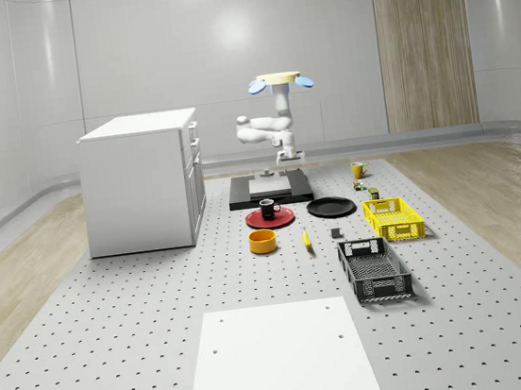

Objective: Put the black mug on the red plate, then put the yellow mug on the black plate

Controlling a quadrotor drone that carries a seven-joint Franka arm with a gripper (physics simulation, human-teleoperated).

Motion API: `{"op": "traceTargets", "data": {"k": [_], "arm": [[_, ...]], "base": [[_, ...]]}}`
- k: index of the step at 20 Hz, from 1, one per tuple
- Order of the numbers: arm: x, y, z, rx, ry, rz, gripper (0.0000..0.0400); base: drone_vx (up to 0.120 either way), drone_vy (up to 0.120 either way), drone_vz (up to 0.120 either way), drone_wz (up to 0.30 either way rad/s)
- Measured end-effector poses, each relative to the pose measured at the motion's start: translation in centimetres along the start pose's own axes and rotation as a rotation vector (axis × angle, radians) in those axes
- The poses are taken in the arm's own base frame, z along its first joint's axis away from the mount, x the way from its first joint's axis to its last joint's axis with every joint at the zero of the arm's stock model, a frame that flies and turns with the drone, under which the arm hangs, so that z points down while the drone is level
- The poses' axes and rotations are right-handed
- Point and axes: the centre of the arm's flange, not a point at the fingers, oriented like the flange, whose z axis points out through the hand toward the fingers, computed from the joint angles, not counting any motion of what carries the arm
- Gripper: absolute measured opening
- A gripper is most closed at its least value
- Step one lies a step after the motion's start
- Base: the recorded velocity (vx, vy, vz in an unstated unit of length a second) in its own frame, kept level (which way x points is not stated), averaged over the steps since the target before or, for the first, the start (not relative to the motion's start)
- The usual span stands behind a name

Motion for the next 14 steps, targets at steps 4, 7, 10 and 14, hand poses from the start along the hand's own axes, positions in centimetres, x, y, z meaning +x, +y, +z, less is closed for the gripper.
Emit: {"op": "traceTargets", "data": {"k": [4, 7, 10, 14], "arm": [[0.00, 0.00, 0.00, 0.000, 0.000, 0.000, 0.0400], [0.00, 0.00, 0.00, 0.000, 0.000, 0.000, 0.0400], [0.00, 0.00, 0.00, 0.000, 0.000, 0.000, 0.0400], [0.00, 0.00, 0.00, 0.000, 0.000, 0.000, 0.0400]], "base": [[-0.120, 0.120, 0.000, 0.000], [-0.120, 0.120, 0.000, 0.000], [-0.120, 0.120, 0.000, 0.000], [-0.120, 0.120, 0.000, 0.000]]}}
